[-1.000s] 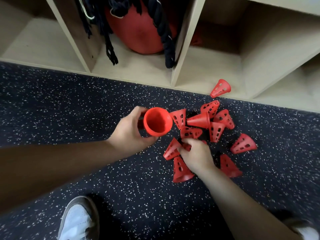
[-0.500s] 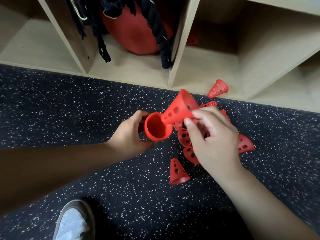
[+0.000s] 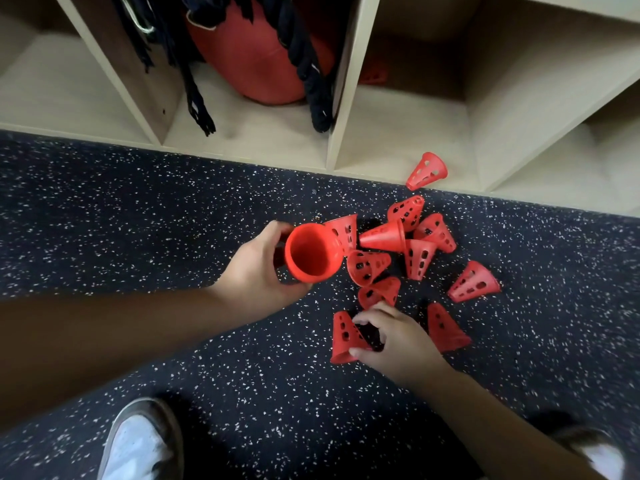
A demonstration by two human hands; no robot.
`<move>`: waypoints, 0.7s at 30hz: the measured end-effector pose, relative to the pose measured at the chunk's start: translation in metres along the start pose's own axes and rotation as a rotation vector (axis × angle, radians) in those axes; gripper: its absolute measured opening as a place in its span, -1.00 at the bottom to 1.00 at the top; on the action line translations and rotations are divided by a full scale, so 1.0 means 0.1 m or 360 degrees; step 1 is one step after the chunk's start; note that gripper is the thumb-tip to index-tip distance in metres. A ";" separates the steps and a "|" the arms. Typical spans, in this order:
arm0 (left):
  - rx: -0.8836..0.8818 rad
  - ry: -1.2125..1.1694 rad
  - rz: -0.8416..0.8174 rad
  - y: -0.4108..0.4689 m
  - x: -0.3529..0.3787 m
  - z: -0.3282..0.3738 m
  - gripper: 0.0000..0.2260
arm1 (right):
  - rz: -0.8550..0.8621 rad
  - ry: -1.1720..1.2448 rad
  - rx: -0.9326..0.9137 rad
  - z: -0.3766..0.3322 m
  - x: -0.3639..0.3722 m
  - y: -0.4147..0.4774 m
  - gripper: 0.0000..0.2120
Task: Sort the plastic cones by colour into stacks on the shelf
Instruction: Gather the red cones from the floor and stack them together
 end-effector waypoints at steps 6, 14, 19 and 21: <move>-0.0004 0.0016 -0.0027 0.02 0.04 -0.01 -0.42 | 0.0295 -0.0177 -0.0257 0.05 0.10 0.07 -0.86; -0.0020 0.0009 -0.0016 0.04 0.02 -0.05 -0.41 | 0.0822 -0.0140 -0.0160 0.00 -0.12 0.12 -0.87; -0.0063 -0.0009 -0.0008 0.04 -0.02 -0.14 -0.37 | 0.1250 0.0815 0.0048 -0.28 -0.92 -0.16 -0.91; -0.0086 -0.0025 -0.0017 0.06 -0.02 -0.15 -0.36 | 0.1191 0.1150 0.0055 -0.37 -1.11 -0.15 -0.90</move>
Point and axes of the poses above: each hand's wrist, its own y-axis towards the middle knuckle, its own x-axis out of the palm, z = x × y, the point moved 7 cm from there along y, towards the middle knuckle, and after that the axes turned 6 degrees about -z, right-handed, at the moved point
